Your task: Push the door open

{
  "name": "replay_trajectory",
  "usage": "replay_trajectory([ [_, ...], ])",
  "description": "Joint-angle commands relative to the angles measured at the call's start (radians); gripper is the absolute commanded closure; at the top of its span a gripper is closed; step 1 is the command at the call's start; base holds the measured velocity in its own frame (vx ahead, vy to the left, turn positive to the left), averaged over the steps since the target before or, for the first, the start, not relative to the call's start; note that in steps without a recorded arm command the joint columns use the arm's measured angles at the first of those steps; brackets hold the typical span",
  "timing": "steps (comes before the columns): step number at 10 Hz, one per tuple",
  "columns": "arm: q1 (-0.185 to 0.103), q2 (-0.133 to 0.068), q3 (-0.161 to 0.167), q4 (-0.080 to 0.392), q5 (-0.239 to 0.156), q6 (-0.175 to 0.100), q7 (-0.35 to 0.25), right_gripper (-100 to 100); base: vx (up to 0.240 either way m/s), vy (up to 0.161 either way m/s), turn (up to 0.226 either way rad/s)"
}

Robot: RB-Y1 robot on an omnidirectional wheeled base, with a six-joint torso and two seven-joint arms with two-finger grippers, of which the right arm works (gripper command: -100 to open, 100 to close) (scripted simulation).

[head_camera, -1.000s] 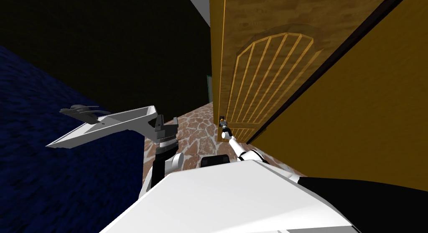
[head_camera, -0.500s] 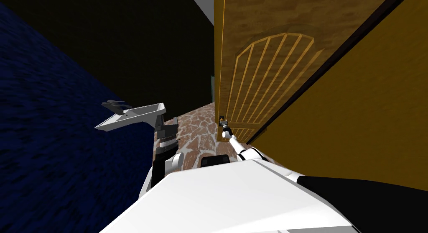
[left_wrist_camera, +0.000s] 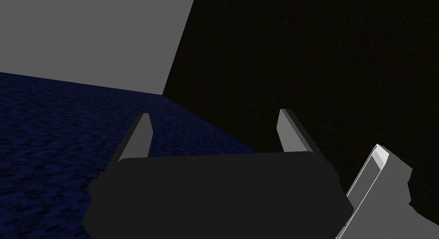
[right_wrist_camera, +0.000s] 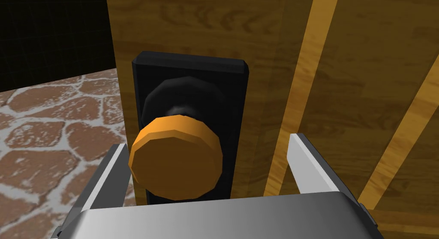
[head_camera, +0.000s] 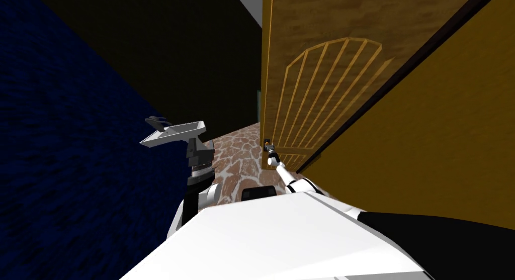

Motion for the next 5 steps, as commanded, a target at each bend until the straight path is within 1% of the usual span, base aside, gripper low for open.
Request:
replay_trajectory([
  [1,-0.009,-0.017,-0.011,0.029,0.002,-0.021,-0.014,100,-0.095,-0.059,0.079],
  [2,-0.015,-0.015,-0.018,0.037,0.014,-0.022,-0.023,100,-0.111,-0.061,0.139],
  [4,-0.021,-0.010,-0.025,0.045,0.025,-0.024,-0.032,100,-0.144,-0.078,0.140],
  [5,-0.026,-0.004,-0.031,0.053,0.037,-0.025,-0.041,100,-0.164,-0.080,0.192],
])
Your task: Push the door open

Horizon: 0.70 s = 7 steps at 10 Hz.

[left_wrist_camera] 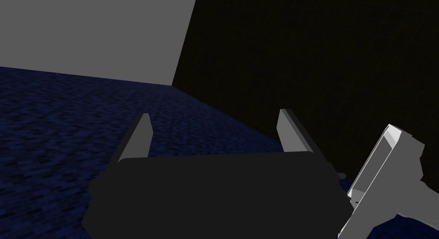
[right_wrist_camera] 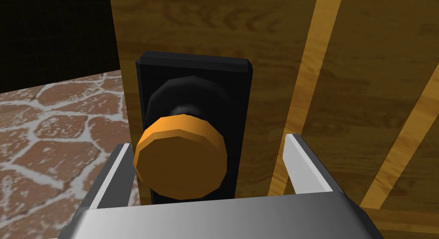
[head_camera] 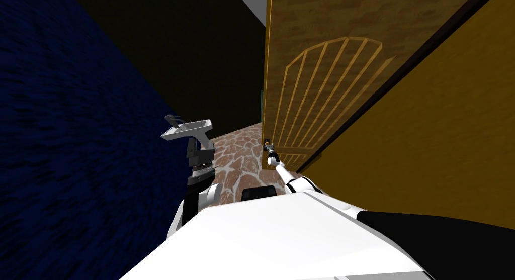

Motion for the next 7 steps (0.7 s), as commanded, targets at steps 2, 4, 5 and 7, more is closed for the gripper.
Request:
replay_trajectory([
  [2,-0.006,-0.002,-0.019,0.021,0.015,-0.015,-0.018,100,-0.165,-0.078,0.141],
  [4,-0.014,0.011,-0.028,0.032,0.030,-0.017,-0.029,100,-0.187,-0.074,0.157],
  [5,-0.018,0.020,-0.033,0.039,0.039,-0.018,-0.036,100,-0.181,-0.090,0.154],
  [7,-0.024,0.035,-0.040,0.047,0.051,-0.019,-0.046,100,-0.164,-0.056,0.111],
])
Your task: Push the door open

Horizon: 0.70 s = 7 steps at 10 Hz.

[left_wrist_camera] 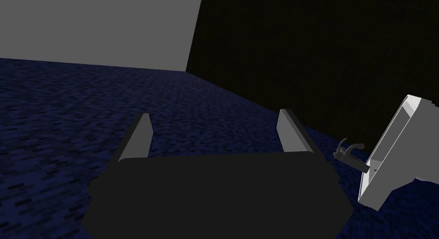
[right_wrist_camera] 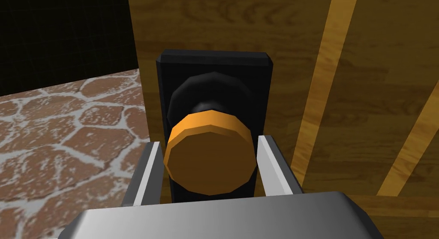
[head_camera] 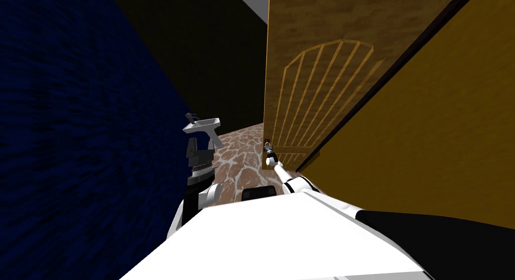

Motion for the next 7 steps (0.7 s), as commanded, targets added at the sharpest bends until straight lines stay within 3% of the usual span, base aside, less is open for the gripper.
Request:
replay_trajectory([
  [1,-0.006,0.006,-0.013,0.012,0.009,-0.011,-0.013,100,-0.179,-0.079,0.123],
  [3,-0.011,0.025,-0.020,0.020,0.020,-0.012,-0.021,100,-0.191,-0.082,0.108],
  [4,-0.009,0.022,-0.014,0.016,0.018,-0.009,-0.017,100,-0.080,-0.024,0.043],
  [5,-0.006,-0.008,0.001,0.017,0.023,-0.005,-0.026,100,-0.112,-0.049,0.117],
  [7,-0.005,-0.032,0.021,0.014,0.027,-0.002,-0.039,100,-0.167,-0.118,0.107],
])
